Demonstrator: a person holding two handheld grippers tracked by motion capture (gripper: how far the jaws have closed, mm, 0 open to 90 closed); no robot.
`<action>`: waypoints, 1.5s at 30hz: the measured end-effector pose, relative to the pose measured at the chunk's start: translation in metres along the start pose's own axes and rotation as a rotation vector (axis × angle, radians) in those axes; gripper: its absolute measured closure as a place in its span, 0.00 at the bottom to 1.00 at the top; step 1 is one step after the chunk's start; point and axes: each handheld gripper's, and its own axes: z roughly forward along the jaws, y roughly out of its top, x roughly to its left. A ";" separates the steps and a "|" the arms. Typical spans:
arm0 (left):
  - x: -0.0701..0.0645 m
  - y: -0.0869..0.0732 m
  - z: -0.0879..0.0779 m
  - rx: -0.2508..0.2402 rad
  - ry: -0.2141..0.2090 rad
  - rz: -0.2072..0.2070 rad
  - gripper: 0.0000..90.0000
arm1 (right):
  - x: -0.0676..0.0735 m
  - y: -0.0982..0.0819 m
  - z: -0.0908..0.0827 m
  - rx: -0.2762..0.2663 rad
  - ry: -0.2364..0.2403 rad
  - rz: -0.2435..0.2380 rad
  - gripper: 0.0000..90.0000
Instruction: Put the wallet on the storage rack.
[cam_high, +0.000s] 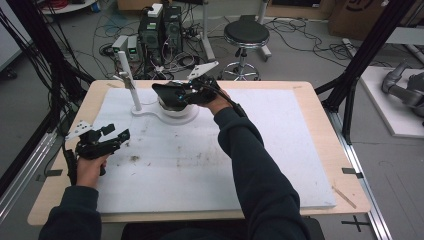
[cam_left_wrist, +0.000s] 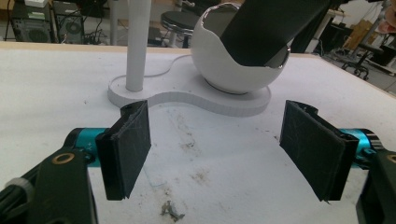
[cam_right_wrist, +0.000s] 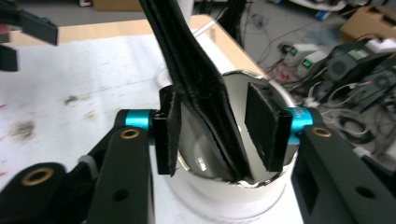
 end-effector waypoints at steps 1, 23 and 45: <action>0.000 0.000 0.000 0.000 0.000 0.001 0.27 | 0.001 0.000 0.000 0.010 0.012 0.010 0.55; 0.000 0.000 0.000 -0.002 0.000 0.001 0.27 | 0.018 -0.018 0.001 0.102 0.106 0.060 0.41; -0.002 0.000 0.000 0.000 -0.002 0.006 0.27 | 0.032 -0.014 -0.001 0.146 0.116 0.057 0.36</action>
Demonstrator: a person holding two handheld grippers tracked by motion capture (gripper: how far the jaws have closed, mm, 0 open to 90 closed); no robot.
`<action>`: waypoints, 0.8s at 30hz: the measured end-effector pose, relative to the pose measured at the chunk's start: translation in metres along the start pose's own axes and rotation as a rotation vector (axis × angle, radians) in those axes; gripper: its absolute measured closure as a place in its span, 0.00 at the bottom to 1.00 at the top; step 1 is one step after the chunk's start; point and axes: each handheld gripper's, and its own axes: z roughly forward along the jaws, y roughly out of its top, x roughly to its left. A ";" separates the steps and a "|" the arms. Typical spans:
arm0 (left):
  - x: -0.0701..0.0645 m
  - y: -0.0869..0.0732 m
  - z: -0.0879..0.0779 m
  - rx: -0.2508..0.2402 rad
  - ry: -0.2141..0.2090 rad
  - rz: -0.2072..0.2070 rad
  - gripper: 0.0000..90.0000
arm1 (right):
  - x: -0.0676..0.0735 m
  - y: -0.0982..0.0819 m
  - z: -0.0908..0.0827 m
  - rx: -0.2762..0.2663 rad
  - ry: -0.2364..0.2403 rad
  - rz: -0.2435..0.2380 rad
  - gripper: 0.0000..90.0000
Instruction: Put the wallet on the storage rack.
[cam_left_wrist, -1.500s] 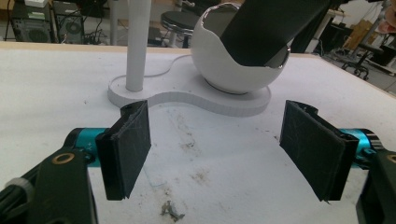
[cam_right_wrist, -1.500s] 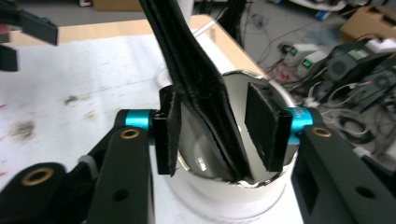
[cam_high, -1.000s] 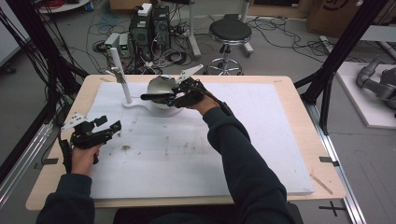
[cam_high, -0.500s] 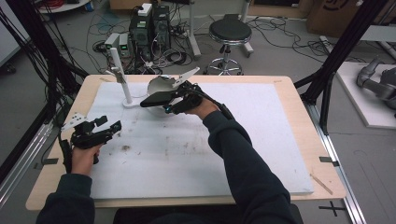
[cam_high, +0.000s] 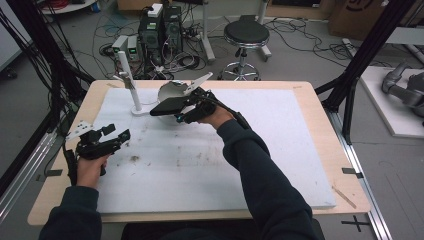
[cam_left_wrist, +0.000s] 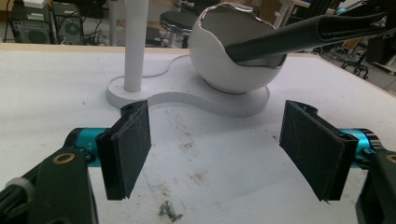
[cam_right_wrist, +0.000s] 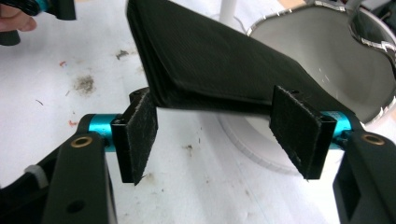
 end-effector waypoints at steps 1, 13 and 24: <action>0.000 0.000 0.000 0.000 0.000 0.000 0.27 | 0.001 0.000 0.000 0.001 0.006 0.001 0.35; 0.001 0.000 0.000 -0.001 0.000 -0.003 0.27 | 0.006 0.002 0.009 0.029 -0.088 -0.058 0.41; 0.001 0.000 -0.001 -0.002 0.001 -0.005 0.27 | 0.029 -0.001 0.016 0.042 -0.072 -0.250 0.23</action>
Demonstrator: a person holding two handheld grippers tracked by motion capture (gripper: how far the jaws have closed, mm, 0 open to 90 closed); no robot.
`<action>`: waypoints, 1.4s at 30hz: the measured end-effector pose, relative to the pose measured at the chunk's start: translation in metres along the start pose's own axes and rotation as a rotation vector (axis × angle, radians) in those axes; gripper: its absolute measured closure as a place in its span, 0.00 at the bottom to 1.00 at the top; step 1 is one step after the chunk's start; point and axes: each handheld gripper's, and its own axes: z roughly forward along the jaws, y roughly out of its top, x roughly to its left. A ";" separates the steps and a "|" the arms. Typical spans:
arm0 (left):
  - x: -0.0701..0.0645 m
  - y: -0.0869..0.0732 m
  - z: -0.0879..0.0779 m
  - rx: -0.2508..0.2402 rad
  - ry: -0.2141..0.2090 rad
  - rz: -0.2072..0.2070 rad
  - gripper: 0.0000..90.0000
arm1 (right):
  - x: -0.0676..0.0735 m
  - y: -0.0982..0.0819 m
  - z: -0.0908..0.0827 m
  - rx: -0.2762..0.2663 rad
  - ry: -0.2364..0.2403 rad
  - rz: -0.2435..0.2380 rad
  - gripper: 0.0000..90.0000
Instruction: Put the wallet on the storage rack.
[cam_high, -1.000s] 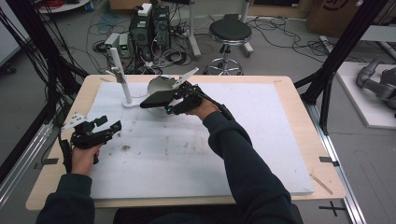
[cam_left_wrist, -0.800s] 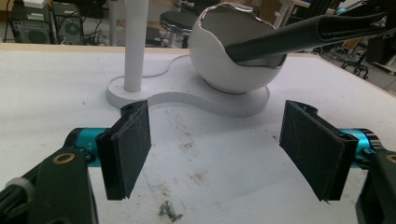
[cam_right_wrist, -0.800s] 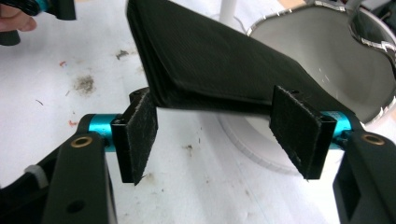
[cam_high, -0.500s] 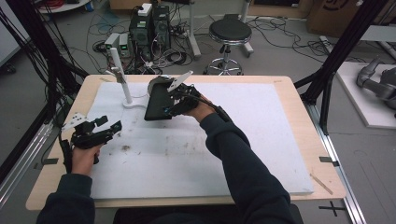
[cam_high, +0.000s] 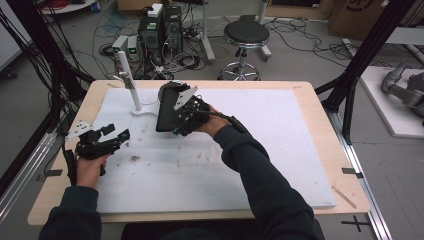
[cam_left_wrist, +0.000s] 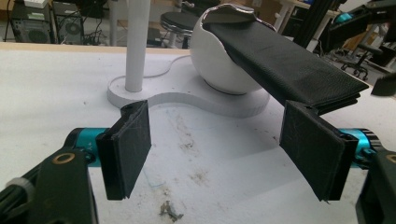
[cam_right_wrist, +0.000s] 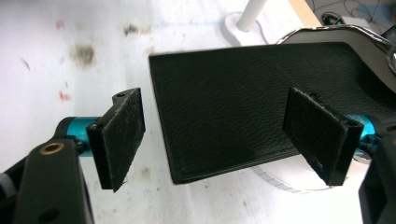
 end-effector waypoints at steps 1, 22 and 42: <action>0.000 0.000 0.000 0.000 0.000 0.000 0.27 | 0.003 -0.002 0.000 -0.006 -0.013 -0.021 0.23; -0.001 0.000 0.001 0.003 -0.005 0.001 0.28 | -0.009 -0.004 -0.013 -0.197 -0.155 0.094 0.66; -0.001 0.000 0.001 0.004 -0.001 0.003 0.28 | -0.023 -0.007 -0.013 -0.208 0.021 0.416 0.94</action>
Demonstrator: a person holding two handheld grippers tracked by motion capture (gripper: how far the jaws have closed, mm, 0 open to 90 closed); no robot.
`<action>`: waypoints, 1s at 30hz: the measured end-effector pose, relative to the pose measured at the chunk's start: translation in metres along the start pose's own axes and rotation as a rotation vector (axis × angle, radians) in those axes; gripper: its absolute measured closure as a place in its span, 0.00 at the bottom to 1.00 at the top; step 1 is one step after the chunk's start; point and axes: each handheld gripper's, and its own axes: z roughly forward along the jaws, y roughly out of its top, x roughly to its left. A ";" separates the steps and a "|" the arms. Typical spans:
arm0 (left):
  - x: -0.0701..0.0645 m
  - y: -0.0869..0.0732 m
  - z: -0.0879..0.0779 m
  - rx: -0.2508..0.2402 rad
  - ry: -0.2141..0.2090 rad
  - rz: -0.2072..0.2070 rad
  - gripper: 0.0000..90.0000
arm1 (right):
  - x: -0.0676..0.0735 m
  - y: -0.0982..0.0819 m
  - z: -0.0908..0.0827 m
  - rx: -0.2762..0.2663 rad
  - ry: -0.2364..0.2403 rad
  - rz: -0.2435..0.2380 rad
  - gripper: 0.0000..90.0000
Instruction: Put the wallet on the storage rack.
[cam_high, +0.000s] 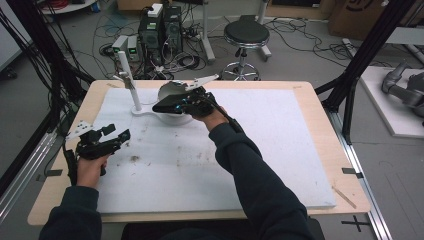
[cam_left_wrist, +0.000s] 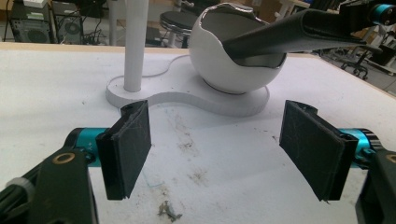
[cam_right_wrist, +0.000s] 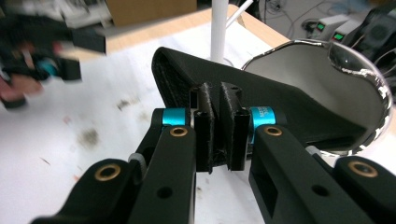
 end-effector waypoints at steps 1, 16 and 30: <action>0.000 0.000 0.000 0.000 0.000 0.000 0.28 | -0.003 -0.001 0.000 -0.008 0.014 0.022 0.94; 0.000 0.000 0.000 -0.004 0.001 -0.004 0.28 | 0.007 0.011 0.007 -0.057 0.009 0.050 0.98; 0.000 0.000 -0.001 -0.005 0.001 -0.002 0.28 | 0.008 0.005 0.002 0.044 0.016 -0.111 0.94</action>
